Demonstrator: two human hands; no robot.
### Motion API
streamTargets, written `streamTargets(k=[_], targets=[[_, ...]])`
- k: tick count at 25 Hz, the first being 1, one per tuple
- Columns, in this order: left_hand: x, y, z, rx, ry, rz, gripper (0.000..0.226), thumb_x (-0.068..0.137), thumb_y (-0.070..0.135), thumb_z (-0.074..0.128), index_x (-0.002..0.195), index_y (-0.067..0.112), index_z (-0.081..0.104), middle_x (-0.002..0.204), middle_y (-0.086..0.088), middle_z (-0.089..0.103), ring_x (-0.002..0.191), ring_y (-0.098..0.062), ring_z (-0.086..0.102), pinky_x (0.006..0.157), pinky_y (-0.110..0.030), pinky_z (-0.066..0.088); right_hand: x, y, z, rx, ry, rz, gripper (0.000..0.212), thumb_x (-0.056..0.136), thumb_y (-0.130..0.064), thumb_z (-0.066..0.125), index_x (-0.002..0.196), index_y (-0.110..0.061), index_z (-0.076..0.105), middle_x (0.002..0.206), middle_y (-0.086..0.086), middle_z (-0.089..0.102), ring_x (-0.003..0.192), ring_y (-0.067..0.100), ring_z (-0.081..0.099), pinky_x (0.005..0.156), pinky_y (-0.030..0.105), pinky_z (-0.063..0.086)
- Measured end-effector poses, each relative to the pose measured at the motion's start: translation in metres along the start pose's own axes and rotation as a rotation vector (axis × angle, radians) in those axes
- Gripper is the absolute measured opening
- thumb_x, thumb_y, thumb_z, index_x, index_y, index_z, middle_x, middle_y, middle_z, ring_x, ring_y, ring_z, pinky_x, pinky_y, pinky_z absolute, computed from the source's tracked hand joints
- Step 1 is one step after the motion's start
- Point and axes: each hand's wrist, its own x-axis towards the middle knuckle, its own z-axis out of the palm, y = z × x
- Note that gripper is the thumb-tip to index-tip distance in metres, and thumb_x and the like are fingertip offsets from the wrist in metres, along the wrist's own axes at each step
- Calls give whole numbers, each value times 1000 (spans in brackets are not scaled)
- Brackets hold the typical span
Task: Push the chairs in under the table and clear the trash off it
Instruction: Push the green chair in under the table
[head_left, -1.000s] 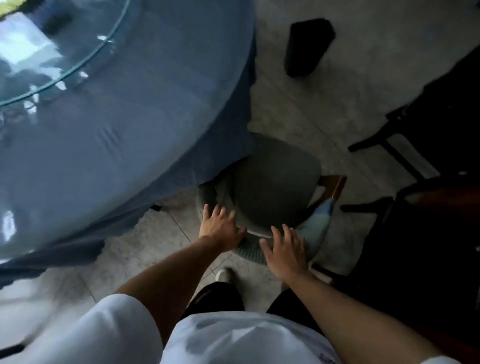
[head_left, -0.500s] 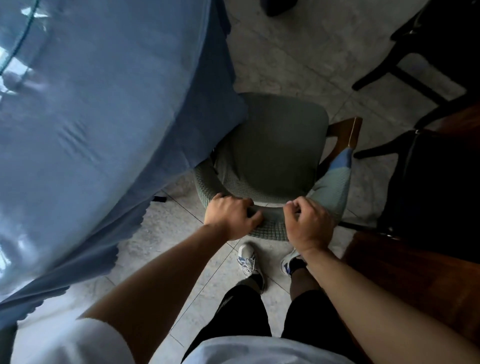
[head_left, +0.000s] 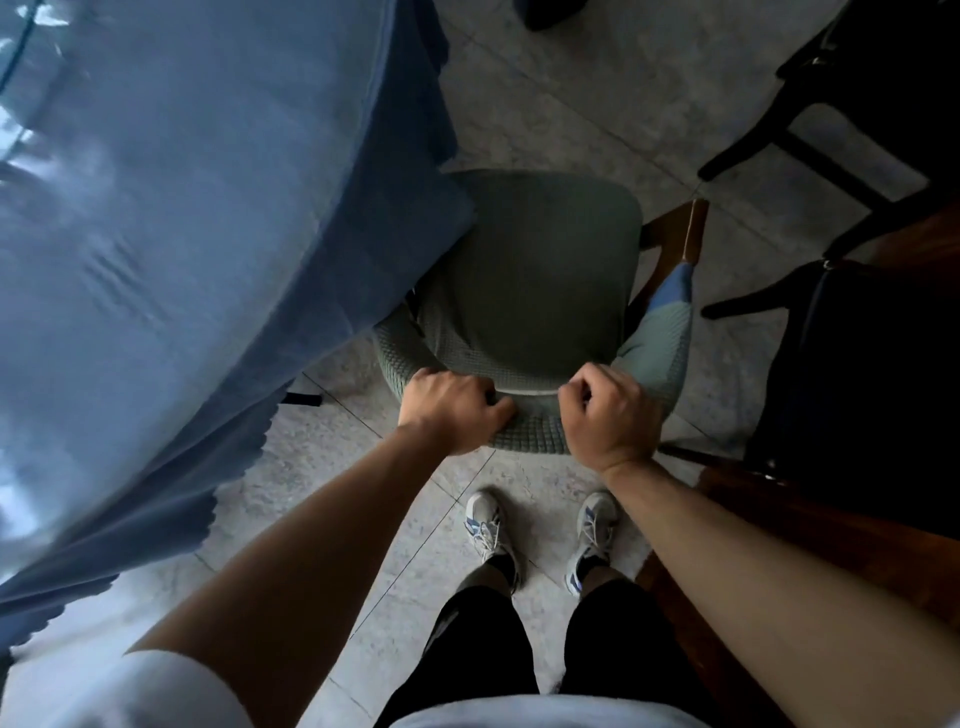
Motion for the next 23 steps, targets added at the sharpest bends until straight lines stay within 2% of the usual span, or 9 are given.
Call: streamTargets(k=[5, 9, 15, 18, 23], targets=[[7, 24, -5, -21, -22, -83, 67, 91, 72, 18, 88, 25, 67, 81, 2, 66, 80, -21, 59, 80, -39, 37, 30, 18, -7, 56, -31, -89, 23, 83, -30, 52, 63, -19, 54, 61, -2, 54, 58, 18, 45, 54, 27, 25], [9, 70, 2, -129, -34, -171, 71, 92, 74, 16, 93, 25, 68, 89, -3, 70, 84, -24, 60, 89, -44, 42, 64, 53, -23, 96, -65, -234, 23, 82, -28, 52, 62, -16, 54, 62, 1, 57, 60, 22, 51, 50, 30, 33], [27, 117, 1, -231, -67, -301, 70, 95, 70, 14, 115, 29, 67, 113, -7, 72, 104, -28, 63, 95, -47, 42, 111, 84, -35, 99, -159, -406, 21, 81, -30, 53, 63, -18, 55, 64, -2, 58, 64, 21, 53, 52, 31, 36], [48, 132, -11, -263, -75, -300, 65, 98, 65, 13, 128, 32, 60, 126, -7, 68, 115, -29, 60, 97, -47, 41, 144, 93, -37, 114, -180, -466, 22, 82, -29, 55, 63, -18, 53, 63, -2, 56, 63, 19, 50, 53, 30, 30], [79, 136, -27, -330, -69, -324, 64, 97, 64, 12, 125, 33, 60, 125, -5, 67, 113, -26, 60, 94, -46, 44, 189, 94, -38, 126, -208, -554, 23, 82, -28, 57, 62, -21, 48, 61, -3, 53, 61, 17, 46, 53, 29, 27]])
